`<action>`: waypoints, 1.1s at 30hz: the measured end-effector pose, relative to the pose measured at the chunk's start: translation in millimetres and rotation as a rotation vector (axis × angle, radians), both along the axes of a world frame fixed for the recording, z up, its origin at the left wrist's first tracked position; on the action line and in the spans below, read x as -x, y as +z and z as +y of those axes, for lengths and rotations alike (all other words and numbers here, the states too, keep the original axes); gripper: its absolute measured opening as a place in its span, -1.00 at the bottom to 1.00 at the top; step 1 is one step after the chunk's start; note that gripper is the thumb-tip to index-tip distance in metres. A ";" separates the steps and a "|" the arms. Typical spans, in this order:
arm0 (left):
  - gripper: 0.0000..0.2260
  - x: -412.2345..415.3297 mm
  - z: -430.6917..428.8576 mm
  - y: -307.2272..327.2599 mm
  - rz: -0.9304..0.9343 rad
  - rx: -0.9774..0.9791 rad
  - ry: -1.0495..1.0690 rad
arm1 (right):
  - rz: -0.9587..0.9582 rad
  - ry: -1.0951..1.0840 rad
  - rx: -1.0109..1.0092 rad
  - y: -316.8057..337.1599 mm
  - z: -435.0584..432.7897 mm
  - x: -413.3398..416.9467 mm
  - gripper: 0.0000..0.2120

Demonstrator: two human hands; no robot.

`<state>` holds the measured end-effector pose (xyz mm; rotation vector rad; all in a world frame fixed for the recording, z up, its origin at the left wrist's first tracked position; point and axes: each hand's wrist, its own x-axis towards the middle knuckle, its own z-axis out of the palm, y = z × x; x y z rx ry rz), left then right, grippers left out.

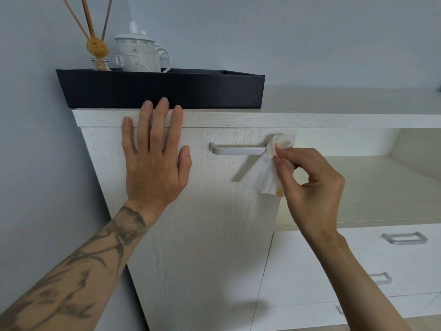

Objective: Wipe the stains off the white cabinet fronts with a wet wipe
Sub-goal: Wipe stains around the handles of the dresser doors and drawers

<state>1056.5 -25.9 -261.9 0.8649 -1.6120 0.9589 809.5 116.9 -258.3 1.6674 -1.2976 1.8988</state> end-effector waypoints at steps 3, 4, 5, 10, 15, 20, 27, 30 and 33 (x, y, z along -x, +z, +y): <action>-0.41 0.4 -0.7 -0.4 0.000 0.001 -0.005 | -0.025 0.017 -0.024 7.6 -4.2 -0.2 -0.82; -0.41 0.3 -0.8 -0.6 0.001 0.000 -0.005 | -0.031 0.024 -0.032 8.2 -4.6 -3.1 -0.81; -0.40 0.2 -0.9 -0.5 0.001 -0.001 -0.004 | -0.030 0.022 -0.033 7.8 -4.2 -5.4 -0.81; -0.40 0.4 -0.9 0.7 -0.001 0.003 -0.006 | 0.113 -0.083 0.036 3.0 -0.8 -4.3 -0.86; -0.41 0.7 -0.2 0.2 0.002 0.006 0.004 | 0.229 -0.120 0.090 6.5 -3.7 -16.2 -0.88; -0.41 0.8 -0.4 -0.3 0.001 0.005 0.014 | 0.347 -0.062 0.053 9.4 -13.7 -59.0 -0.85; -0.41 -0.5 -2.1 -0.7 0.000 0.012 0.020 | 0.376 -0.115 -0.106 17.3 -22.8 -90.3 -0.72; -0.42 -0.7 -1.7 -0.3 -0.003 0.003 0.026 | 0.336 -0.151 -0.007 10.2 -18.2 -75.7 -0.79; -0.44 0.8 0.6 1.4 0.007 -0.007 0.039 | 0.277 -0.181 0.069 3.6 -14.1 -48.6 -0.83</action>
